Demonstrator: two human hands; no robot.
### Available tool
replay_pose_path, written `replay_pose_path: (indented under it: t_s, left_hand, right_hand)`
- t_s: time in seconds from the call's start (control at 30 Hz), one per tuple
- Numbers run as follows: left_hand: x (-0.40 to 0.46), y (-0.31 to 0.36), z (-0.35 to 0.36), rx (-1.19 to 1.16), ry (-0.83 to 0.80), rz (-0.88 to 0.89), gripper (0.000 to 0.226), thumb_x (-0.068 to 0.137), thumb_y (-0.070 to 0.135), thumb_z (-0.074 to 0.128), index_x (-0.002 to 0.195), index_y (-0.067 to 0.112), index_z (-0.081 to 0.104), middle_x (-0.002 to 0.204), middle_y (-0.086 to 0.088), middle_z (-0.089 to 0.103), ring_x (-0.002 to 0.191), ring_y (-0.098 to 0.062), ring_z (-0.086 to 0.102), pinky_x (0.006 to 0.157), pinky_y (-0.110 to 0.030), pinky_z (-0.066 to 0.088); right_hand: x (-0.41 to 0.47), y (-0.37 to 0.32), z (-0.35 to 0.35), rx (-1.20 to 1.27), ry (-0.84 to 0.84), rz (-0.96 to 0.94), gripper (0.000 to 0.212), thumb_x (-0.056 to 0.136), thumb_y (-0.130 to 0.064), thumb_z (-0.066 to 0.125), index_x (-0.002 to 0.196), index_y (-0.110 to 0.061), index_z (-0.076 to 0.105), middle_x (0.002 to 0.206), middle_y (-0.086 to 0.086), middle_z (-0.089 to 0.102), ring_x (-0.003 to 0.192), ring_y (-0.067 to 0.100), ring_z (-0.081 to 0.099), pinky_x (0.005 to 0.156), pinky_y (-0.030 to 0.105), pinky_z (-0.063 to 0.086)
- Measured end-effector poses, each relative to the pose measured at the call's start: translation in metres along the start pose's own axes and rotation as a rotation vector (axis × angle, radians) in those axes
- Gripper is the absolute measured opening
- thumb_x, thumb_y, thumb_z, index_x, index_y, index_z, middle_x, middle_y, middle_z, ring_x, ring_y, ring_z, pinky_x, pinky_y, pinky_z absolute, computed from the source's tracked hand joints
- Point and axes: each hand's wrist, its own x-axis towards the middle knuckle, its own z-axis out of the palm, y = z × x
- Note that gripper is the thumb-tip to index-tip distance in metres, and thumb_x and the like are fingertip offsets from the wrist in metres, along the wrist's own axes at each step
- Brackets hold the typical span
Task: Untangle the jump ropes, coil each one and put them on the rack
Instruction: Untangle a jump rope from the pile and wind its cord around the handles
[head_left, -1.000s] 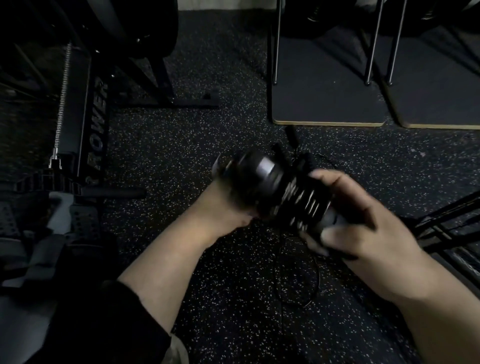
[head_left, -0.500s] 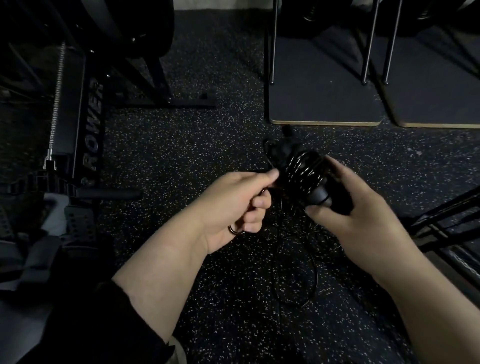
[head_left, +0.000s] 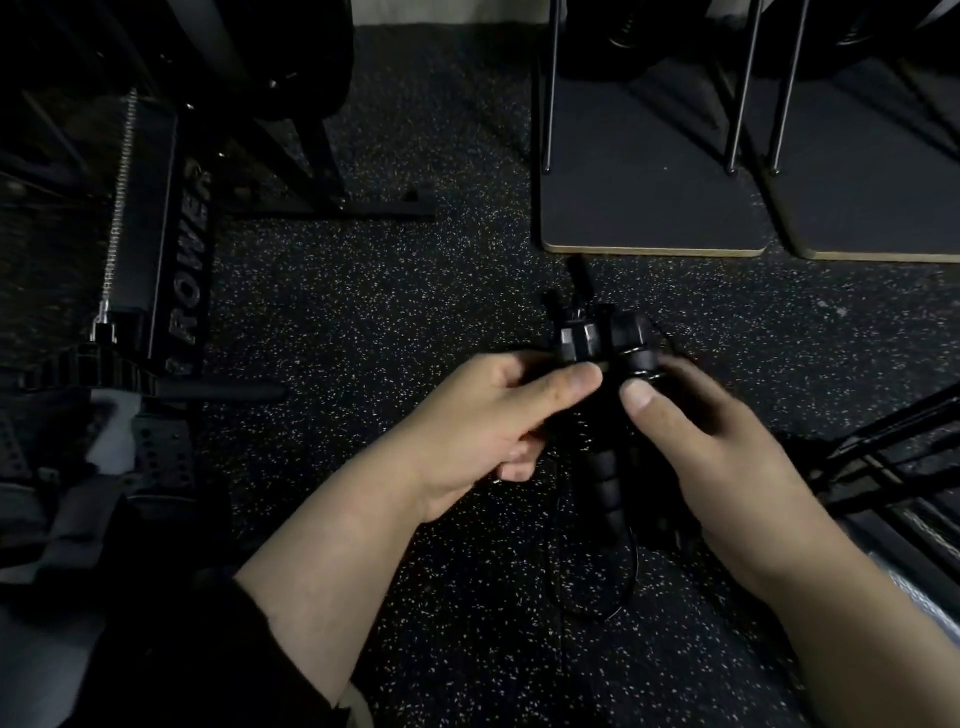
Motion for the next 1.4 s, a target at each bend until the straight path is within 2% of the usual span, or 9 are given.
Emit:
replay_pose_path:
  t_s: [0.13,0.23,0.3,0.4,0.57,0.73,0.93,1.23,1.4]
  left_hand:
    - [0.001,0.000,0.004,0.137,-0.045,0.019,0.038,0.085,0.048,0.063,0.117,0.029,0.067,0.060,0.020,0.055,0.055,-0.009,0.032,0.051,-0.027,0.031]
    - [0.002,-0.002,0.008,0.235,0.020,-0.012,0.038,0.082,0.059,0.058,0.108,0.032,0.066,0.059,0.016,0.050,0.056,-0.011,0.037,0.050,-0.029,0.035]
    - [0.003,-0.005,0.014,0.244,0.076,-0.041,0.038,0.089,0.061,0.055,0.106,0.029,0.067,0.066,0.005,0.047,0.056,-0.011,0.038,0.049,-0.028,0.035]
    - [0.006,-0.007,0.020,0.129,0.177,-0.059,0.037,0.106,0.043,0.048,0.099,0.010,0.062,0.080,-0.005,0.050,0.056,-0.010,0.040,0.047,-0.025,0.034]
    - [0.008,-0.008,0.029,0.022,0.373,0.002,0.034,0.108,0.035,0.050,0.095,0.009,0.068,0.072,-0.002,0.058,0.052,-0.011,0.041,0.045,-0.026,0.036]
    - [0.010,-0.008,0.040,-0.080,0.534,0.144,0.015,0.106,0.022,0.055,0.102,0.019,0.069,0.069,-0.001,0.060,0.055,-0.013,0.048,0.051,-0.032,0.043]
    - [0.006,-0.008,0.042,-0.011,0.476,0.287,0.016,0.090,0.021,0.077,0.104,0.022,0.070,0.087,0.004,0.069,0.074,-0.009,0.065,0.073,-0.023,0.056]
    - [-0.001,-0.002,0.033,0.208,0.733,0.584,0.027,0.095,0.047,0.054,0.095,0.028,0.074,0.063,0.003,0.063,0.060,-0.007,0.060,0.064,-0.022,0.051]
    - [0.004,0.002,0.024,0.276,0.796,0.590,0.040,0.106,0.038,0.039,0.079,0.020,0.063,0.102,0.009,0.068,0.102,-0.005,0.065,0.097,-0.022,0.046]
  right_hand:
    - [-0.002,-0.001,0.003,0.050,-0.025,0.019,0.050,0.071,-0.062,0.078,0.112,-0.035,0.074,0.112,0.001,0.078,0.105,0.022,0.075,0.097,0.056,0.056]
    - [-0.001,-0.003,0.002,0.051,0.039,0.002,0.055,0.074,-0.059,0.082,0.120,-0.032,0.070,0.111,0.002,0.078,0.103,0.025,0.075,0.097,0.059,0.056]
    - [0.001,-0.002,0.004,0.035,0.110,-0.024,0.065,0.075,-0.057,0.083,0.133,-0.038,0.061,0.113,-0.006,0.077,0.104,0.018,0.075,0.097,0.053,0.056]
    - [0.002,-0.003,0.004,-0.065,0.215,-0.085,0.050,0.079,-0.052,0.075,0.126,-0.048,0.060,0.105,-0.016,0.076,0.093,0.007,0.074,0.086,0.044,0.061]
    - [0.002,-0.002,-0.001,-0.259,0.198,-0.152,0.043,0.084,-0.043,0.077,0.119,-0.051,0.055,0.103,-0.033,0.068,0.092,-0.007,0.067,0.072,0.010,0.050]
    - [0.001,-0.001,0.004,-0.312,0.178,-0.185,0.045,0.085,-0.040,0.078,0.122,-0.051,0.053,0.103,-0.030,0.068,0.088,0.002,0.068,0.070,0.018,0.054]
    - [0.001,-0.004,0.001,-0.282,0.193,-0.219,0.049,0.084,-0.042,0.076,0.128,-0.045,0.055,0.109,-0.027,0.067,0.100,-0.005,0.064,0.079,0.010,0.048]
    - [-0.004,-0.011,0.006,-0.090,0.023,-0.169,0.048,0.075,-0.049,0.074,0.122,-0.051,0.061,0.114,-0.013,0.073,0.106,0.011,0.071,0.098,0.050,0.055]
    - [-0.007,-0.010,0.006,0.079,-0.068,-0.095,0.042,0.079,-0.043,0.084,0.118,-0.045,0.067,0.117,-0.004,0.076,0.110,0.021,0.072,0.097,0.050,0.055]
